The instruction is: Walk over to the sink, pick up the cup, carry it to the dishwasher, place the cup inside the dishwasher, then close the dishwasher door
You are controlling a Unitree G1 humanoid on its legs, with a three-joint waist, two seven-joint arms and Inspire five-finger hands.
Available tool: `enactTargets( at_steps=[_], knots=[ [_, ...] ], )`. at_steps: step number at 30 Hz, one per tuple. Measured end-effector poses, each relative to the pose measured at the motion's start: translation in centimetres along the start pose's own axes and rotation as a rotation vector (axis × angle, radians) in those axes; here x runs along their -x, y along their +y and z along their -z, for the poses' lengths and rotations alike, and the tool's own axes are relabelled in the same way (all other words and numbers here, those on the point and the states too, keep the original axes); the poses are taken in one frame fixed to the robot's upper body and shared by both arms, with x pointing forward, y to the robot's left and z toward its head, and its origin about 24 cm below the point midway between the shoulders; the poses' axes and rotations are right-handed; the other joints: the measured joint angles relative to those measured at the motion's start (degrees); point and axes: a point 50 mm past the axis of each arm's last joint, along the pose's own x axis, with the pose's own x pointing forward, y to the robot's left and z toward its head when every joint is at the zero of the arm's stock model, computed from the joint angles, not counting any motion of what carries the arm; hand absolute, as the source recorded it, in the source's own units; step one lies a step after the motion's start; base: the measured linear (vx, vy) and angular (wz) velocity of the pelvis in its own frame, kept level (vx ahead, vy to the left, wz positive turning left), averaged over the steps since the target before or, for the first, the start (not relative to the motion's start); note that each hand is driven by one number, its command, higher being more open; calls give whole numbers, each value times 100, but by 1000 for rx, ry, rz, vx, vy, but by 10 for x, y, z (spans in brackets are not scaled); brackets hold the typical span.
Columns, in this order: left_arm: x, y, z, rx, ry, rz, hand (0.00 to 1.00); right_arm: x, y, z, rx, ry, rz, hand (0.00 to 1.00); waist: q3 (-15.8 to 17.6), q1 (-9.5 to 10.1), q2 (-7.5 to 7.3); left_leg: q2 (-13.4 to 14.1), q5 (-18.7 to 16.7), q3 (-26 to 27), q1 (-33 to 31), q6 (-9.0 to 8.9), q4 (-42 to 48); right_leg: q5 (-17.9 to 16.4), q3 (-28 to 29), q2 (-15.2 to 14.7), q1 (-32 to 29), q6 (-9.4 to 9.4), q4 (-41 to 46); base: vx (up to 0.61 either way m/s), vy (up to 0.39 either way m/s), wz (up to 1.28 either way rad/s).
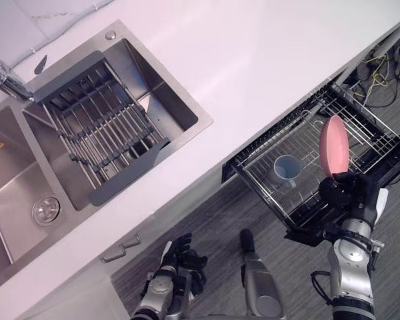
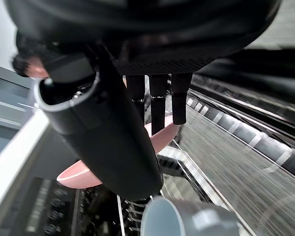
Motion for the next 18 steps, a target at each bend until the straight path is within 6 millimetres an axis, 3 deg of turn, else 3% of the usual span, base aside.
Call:
enactTargets(
  at_steps=[4,7,8,18],
  knots=[
    [-1,0,-3,-2,-9,1,90,-5,3,2,-2,14,-19,30,41,13,-53,4,2,-67,-48,0,23,1,-66,-12,1,-1,-1,-4,-5,8],
    [-3,-1,-7,-9,-20,8,90,-5,6,8,3,41,-35,30,68,140,-78,3,6,-91,-65,-1,23,1,-91,-17,3,-1,-7,-1,-2,4],
    [-3,-1,-8,-10,-23,8,90,-4,7,10,6,47,-42,90,75,147,-88,2,10,-117,-77,-5,22,1,-116,-24,6,-1,-10,-2,-5,9],
    [-4,-1,-9,-13,-25,7,90,-8,13,8,-42,52,-41,90,85,162,-107,-26,111,-185,-86,-19,-88,3,-236,-61,34,-3,-43,-3,-6,7]
  ],
)
